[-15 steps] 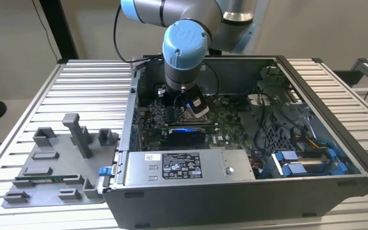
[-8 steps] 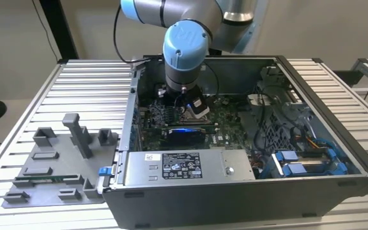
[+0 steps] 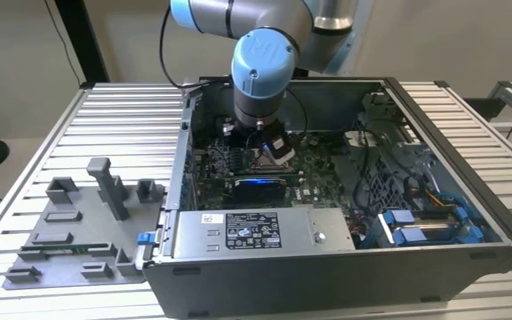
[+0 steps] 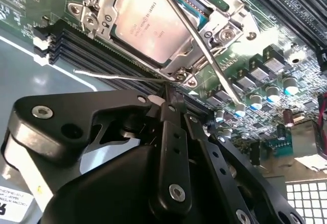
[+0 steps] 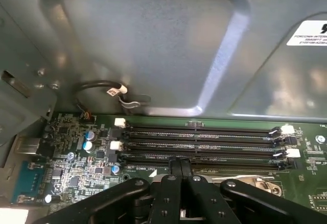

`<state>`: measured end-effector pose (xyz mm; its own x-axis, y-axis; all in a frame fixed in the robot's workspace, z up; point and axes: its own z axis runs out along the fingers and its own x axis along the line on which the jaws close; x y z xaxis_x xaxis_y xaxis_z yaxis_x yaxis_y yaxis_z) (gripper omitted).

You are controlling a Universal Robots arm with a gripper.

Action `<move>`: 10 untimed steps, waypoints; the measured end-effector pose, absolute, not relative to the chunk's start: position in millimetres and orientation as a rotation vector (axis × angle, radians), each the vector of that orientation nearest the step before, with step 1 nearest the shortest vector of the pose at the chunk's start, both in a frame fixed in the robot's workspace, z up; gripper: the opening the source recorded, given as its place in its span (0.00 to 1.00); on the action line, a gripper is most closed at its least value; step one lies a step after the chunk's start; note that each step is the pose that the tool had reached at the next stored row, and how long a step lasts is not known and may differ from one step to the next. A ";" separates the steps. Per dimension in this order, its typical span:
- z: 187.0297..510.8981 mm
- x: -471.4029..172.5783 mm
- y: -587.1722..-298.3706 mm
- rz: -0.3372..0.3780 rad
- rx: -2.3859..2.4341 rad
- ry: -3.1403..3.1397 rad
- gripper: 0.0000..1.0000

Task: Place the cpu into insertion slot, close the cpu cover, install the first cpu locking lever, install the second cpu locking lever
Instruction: 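Install the first cpu locking lever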

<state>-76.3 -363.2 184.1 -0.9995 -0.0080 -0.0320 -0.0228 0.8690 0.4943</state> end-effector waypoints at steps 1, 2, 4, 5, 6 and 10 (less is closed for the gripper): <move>184.0 -75.0 -363.3 0.796 -0.025 3.009 0.00; 184.0 -73.9 -363.3 0.796 -0.025 3.009 0.00; 183.8 -71.7 -363.3 0.796 -0.026 3.009 0.00; 183.8 -70.6 -363.2 0.796 -0.027 3.009 0.00; 183.7 -69.6 -363.3 0.796 -0.027 3.009 0.00; 183.4 -65.5 -363.2 0.796 -0.029 3.010 0.00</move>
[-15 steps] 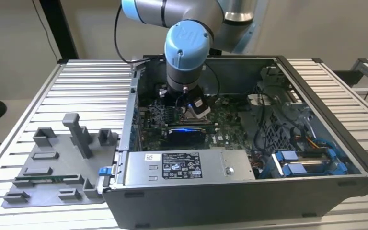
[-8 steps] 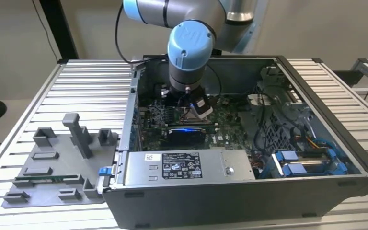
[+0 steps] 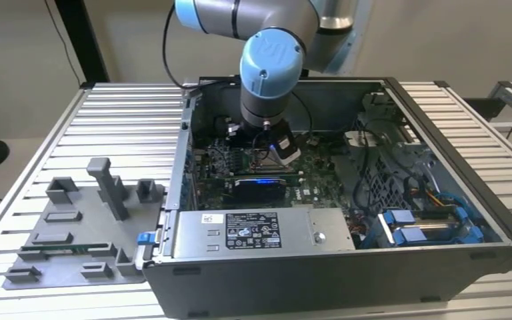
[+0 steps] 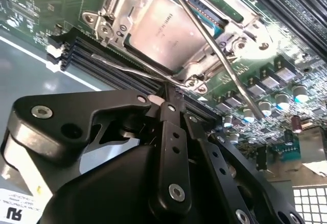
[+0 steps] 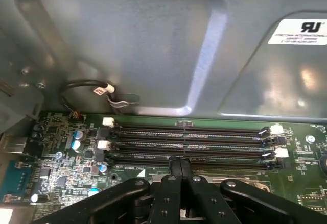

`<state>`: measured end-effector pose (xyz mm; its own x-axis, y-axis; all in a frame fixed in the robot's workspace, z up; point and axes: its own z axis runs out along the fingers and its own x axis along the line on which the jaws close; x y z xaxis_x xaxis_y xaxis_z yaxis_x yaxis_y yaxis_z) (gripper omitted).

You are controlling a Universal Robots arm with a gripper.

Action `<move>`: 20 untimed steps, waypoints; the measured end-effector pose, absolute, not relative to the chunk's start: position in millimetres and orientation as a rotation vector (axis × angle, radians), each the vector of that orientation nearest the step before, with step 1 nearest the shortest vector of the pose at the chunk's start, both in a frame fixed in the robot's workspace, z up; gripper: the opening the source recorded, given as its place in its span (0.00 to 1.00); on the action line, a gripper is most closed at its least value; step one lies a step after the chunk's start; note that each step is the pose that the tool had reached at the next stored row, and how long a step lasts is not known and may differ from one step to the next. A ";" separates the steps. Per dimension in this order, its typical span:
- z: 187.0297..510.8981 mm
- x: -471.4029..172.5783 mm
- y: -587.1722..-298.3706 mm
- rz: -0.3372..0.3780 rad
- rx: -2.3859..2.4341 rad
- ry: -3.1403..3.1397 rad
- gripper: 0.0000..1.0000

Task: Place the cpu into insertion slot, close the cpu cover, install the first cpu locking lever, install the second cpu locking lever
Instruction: 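Install the first cpu locking lever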

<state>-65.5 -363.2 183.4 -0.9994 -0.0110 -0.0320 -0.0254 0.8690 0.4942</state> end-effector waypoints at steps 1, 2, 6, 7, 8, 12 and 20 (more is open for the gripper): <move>183.4 -64.4 -363.3 0.797 -0.030 3.010 0.00; 183.4 -63.2 -363.3 0.797 -0.032 3.010 0.00; 183.3 -60.2 -363.3 0.798 -0.041 3.011 0.00; 183.4 -59.6 -363.3 0.798 -0.043 3.011 0.00; 183.4 -59.0 -363.3 0.799 -0.046 3.012 0.00; 183.3 -56.4 -363.2 0.800 -0.055 3.013 0.00; 183.1 -46.4 -363.3 0.801 -0.078 3.016 0.00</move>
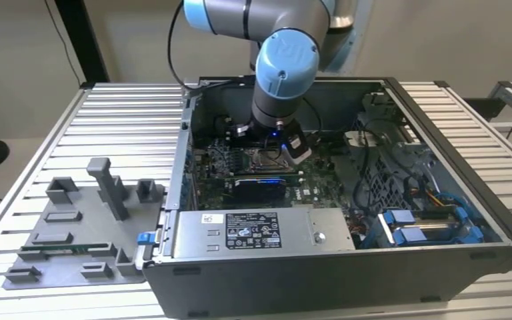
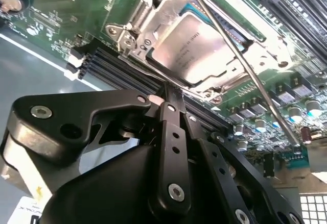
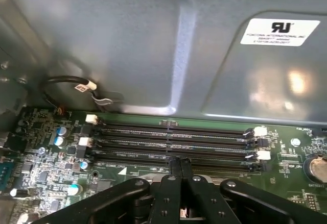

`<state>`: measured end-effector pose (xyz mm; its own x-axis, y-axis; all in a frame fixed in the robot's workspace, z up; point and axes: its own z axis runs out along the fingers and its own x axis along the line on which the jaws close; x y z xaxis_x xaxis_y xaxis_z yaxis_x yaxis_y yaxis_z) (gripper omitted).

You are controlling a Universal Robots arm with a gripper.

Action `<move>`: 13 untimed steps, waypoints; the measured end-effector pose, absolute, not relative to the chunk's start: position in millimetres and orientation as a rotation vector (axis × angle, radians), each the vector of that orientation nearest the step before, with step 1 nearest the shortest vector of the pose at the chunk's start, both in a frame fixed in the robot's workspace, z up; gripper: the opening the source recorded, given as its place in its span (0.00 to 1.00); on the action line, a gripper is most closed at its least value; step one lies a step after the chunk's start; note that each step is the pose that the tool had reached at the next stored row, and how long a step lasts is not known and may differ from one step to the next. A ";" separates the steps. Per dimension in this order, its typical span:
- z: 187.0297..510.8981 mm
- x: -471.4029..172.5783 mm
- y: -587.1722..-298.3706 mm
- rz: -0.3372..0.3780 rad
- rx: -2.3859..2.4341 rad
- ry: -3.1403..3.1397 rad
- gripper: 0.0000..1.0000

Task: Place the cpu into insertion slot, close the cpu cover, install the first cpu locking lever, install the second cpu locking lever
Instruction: 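Install the first cpu locking lever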

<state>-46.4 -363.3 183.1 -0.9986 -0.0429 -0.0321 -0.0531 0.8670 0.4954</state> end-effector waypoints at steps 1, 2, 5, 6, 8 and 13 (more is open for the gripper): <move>183.1 -45.0 -363.2 0.801 -0.080 3.016 0.00; 183.1 -43.5 -363.2 0.802 -0.083 3.017 0.00; 182.9 -39.6 -363.3 0.802 -0.091 3.018 0.00; 182.9 -38.9 -363.3 0.802 -0.093 3.018 0.00; 182.9 -37.4 -363.3 0.803 -0.097 3.020 0.00; 182.6 -31.3 -363.3 0.804 -0.111 3.023 0.00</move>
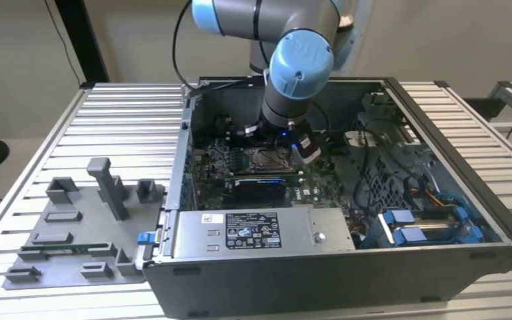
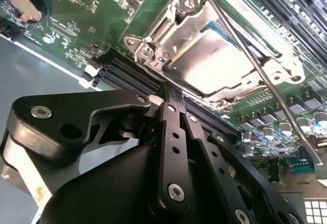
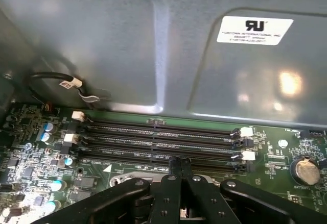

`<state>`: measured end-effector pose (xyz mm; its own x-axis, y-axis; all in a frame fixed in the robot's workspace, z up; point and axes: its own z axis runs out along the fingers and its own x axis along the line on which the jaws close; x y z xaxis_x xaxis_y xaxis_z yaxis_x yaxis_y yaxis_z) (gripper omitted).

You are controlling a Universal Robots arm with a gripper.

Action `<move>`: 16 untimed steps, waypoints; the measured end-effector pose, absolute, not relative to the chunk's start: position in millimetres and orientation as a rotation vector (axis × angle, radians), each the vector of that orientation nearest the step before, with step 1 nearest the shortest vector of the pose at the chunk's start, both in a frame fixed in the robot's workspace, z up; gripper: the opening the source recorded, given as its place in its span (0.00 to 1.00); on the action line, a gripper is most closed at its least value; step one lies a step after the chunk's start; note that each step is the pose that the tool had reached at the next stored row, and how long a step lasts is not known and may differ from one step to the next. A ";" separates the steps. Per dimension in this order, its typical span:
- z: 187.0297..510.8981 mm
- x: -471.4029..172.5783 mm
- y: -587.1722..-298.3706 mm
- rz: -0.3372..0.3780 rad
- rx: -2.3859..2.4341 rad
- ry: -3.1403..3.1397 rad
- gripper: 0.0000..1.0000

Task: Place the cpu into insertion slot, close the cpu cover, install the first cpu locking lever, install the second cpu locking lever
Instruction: 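Install the first cpu locking lever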

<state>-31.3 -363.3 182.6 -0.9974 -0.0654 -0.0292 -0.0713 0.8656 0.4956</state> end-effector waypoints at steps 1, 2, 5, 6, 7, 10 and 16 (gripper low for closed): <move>182.4 -30.2 -363.3 0.804 -0.114 3.024 0.00; 182.1 -29.3 -363.2 0.804 -0.117 3.024 0.00; 180.8 -27.3 -363.2 0.805 -0.126 3.025 0.00; 180.8 -26.4 -363.3 0.805 -0.129 3.025 0.00; 180.8 -25.2 -363.4 0.813 -0.132 3.021 0.00; 180.5 -22.8 -363.1 0.865 -0.140 2.997 0.00; 188.0 -22.3 -363.4 0.916 -0.145 2.973 0.00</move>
